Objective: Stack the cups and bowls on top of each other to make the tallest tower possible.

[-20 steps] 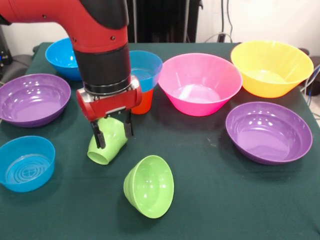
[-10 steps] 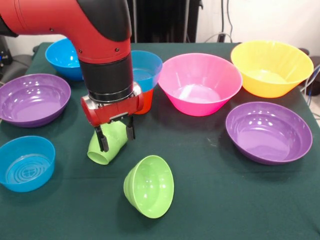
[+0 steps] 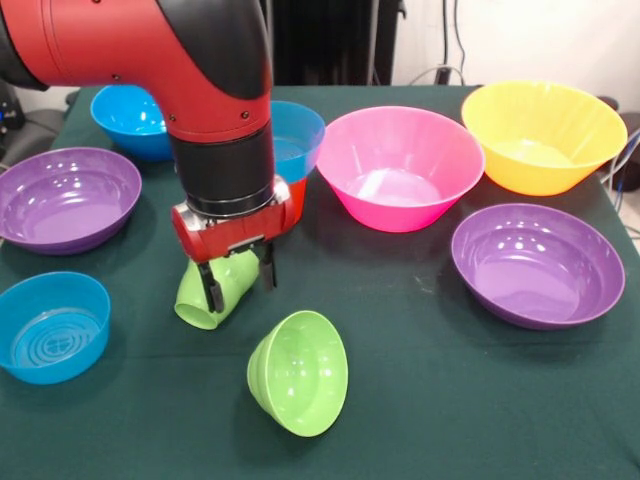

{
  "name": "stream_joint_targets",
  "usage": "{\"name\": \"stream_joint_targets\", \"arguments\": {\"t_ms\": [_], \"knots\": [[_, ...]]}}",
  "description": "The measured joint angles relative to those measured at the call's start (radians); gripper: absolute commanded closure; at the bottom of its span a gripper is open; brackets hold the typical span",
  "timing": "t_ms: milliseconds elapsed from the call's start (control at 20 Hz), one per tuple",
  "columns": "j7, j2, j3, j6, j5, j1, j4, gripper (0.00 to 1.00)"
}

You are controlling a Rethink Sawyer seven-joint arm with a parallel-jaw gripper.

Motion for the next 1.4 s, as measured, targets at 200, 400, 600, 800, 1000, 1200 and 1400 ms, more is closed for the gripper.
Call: {"name": "stream_joint_targets", "arguments": {"t_ms": [200,400,600,800,1000,1200,1400], "knots": [[0.0,0.001,-0.002,0.004,-0.016,0.0,-0.014,0.0],[0.0,0.001,-0.004,0.017,-0.029,0.0,-0.03,0.0],[0.0,0.001,-0.004,0.022,-0.034,0.0,-0.038,0.0],[0.0,0.001,-0.005,0.022,-0.036,0.0,-0.038,0.0],[0.0,0.001,-0.007,0.022,-0.038,0.0,-0.038,0.0],[0.0,0.001,-0.017,0.022,-0.05,0.004,-0.041,0.0],[0.0,0.001,-0.031,0.022,-0.072,0.014,-0.049,0.0]]}}
